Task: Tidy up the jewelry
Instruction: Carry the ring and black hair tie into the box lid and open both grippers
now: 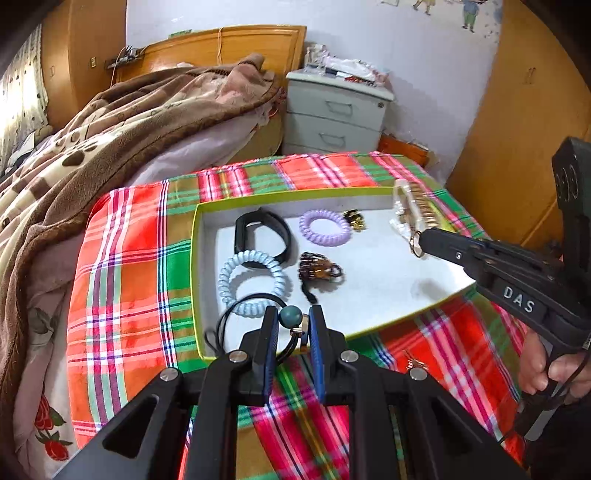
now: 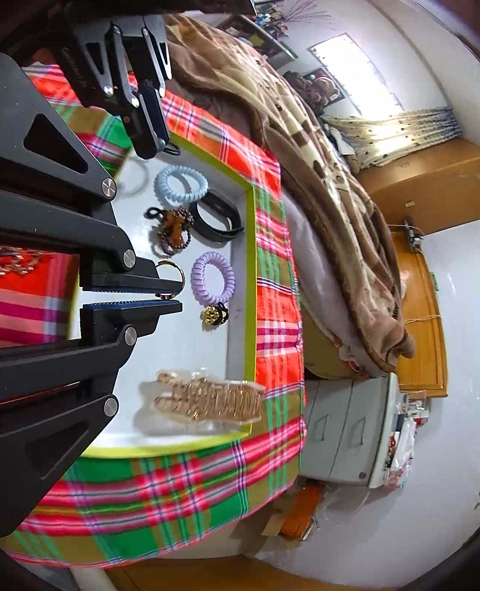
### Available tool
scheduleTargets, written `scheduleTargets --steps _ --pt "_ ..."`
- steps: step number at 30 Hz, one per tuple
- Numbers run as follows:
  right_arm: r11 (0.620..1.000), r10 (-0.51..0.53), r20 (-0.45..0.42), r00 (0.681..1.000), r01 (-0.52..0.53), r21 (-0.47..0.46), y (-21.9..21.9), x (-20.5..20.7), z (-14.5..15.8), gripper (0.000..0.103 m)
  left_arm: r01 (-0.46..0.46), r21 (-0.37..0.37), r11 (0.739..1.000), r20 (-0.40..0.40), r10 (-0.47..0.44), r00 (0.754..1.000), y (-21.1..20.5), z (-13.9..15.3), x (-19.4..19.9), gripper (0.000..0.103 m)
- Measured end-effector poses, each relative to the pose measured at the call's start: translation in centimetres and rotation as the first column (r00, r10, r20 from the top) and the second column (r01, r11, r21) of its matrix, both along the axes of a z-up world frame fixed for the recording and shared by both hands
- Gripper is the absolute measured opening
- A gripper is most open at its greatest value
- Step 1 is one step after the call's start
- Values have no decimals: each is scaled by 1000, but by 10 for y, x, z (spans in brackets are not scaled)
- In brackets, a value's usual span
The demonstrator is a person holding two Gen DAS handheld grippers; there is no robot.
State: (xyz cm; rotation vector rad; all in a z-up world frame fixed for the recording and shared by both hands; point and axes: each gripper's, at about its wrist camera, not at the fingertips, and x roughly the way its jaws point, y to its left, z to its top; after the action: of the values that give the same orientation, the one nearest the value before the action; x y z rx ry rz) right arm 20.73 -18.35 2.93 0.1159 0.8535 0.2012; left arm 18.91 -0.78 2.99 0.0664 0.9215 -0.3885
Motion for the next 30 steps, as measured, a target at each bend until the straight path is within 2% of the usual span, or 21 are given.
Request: scheduleTargets --steps 16,28,30 --pt "998 16 -91 996 -21 -54 11 34 -35 3 -8 2 1000 -68 8 998 -2 -28 26 17" --pt "998 23 -85 996 -28 -61 14 36 -35 3 -10 -15 1000 -91 9 996 -2 -31 29 18" --pt "997 20 -84 996 -26 -67 14 36 -35 6 -12 -14 1000 -93 10 996 -1 -32 29 21"
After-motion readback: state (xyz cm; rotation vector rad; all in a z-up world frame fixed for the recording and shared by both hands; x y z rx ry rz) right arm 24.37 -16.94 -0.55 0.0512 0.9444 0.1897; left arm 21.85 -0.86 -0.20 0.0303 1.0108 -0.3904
